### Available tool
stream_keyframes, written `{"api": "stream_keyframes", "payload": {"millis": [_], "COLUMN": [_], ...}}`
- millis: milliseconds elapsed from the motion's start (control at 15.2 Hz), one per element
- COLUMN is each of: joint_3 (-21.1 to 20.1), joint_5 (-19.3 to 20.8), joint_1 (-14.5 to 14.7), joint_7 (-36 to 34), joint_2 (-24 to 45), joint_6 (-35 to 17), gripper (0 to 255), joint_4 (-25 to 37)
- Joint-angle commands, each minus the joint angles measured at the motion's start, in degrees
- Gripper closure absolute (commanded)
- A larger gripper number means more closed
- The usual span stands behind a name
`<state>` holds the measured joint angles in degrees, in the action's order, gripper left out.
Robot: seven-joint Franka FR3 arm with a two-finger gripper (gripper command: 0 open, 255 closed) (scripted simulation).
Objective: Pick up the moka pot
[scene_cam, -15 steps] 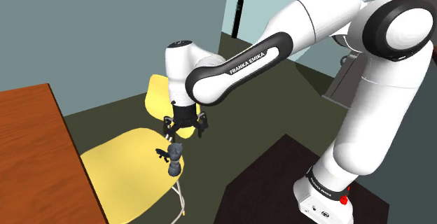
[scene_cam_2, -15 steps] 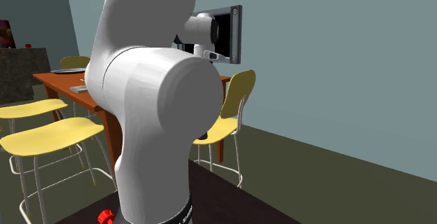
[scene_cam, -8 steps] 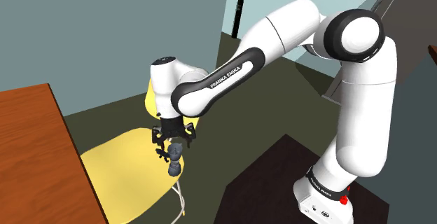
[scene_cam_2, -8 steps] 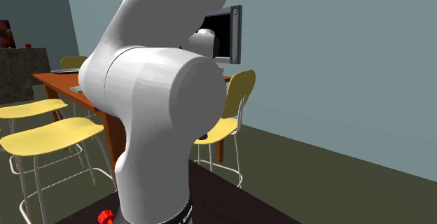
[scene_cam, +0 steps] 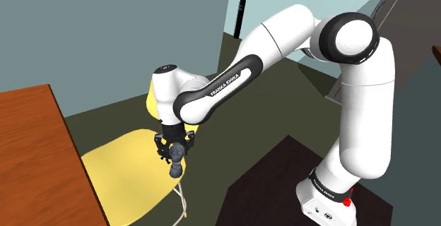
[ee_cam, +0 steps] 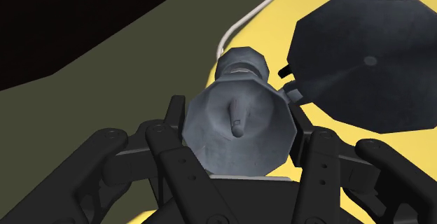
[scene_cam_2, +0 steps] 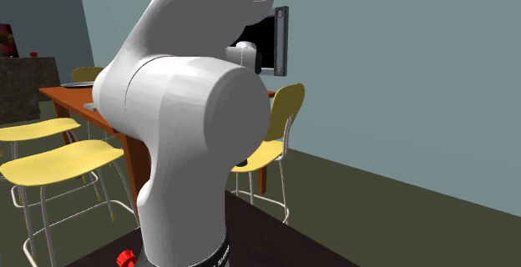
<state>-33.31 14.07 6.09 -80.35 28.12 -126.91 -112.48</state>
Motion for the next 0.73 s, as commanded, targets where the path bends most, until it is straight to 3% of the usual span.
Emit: {"api": "stream_keyframes", "payload": {"millis": [0,660], "joint_3": [0.0,-0.9], "joint_5": [0.0,-1.4], "joint_1": [0.0,-0.7], "joint_7": [0.0,0.7], "joint_2": [0.0,-2.0], "joint_6": [0.0,2.2], "gripper": [255,255], "joint_4": [-0.1,0.4]}}
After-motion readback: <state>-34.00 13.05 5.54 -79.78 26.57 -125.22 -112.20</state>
